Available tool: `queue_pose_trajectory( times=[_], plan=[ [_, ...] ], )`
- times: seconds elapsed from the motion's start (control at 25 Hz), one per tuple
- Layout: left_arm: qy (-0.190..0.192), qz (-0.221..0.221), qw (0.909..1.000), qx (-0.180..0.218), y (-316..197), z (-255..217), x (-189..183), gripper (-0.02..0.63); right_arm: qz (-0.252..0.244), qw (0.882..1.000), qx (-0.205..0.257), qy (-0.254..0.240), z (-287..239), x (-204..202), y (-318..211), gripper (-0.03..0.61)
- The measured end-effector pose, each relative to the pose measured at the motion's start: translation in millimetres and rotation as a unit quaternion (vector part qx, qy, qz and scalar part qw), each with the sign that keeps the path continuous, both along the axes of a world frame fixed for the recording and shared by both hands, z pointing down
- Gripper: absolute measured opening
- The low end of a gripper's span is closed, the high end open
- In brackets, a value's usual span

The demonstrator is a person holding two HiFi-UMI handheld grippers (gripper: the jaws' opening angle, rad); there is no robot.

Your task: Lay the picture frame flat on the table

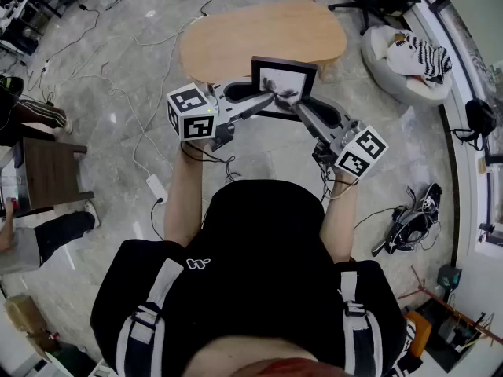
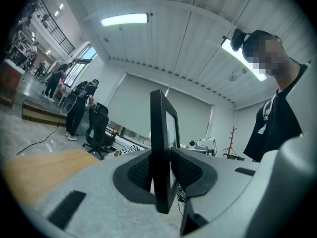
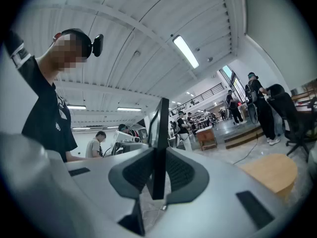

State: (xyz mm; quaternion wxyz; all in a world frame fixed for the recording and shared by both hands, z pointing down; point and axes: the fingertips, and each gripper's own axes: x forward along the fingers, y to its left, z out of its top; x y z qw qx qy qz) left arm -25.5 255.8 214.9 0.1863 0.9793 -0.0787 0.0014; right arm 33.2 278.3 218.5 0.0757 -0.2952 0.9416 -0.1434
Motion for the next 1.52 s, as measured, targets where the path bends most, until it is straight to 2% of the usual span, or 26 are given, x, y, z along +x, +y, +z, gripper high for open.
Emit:
queue_pose_trajectory(
  times=[0.28,0.64,0.92,1.12,1.32,1.52],
  plan=[
    [0.011,-0.013,0.9998,-0.013,-10,6,-3,0.086,0.017,1.0,-0.003,-0.023,4,1,-13,0.072],
    [-0.004,-0.021,0.9996,-0.018,-10,8,-1,0.086,0.013,0.999,-0.01,-0.028,8,3,-15,0.072],
    [0.01,-0.022,0.9987,-0.045,-26,19,-39,0.086,0.019,0.999,-0.029,-0.01,15,-35,-31,0.072],
    [0.03,-0.021,0.9978,-0.056,-61,29,-83,0.086,0.023,0.999,-0.034,0.012,21,-79,-66,0.072],
    [0.037,-0.035,0.997,-0.058,-83,33,-72,0.086,0.012,0.999,-0.03,0.022,25,-68,-90,0.072],
    [0.039,-0.067,0.995,-0.063,-134,41,-64,0.084,-0.02,0.999,-0.021,0.038,32,-59,-146,0.072]
  ],
)
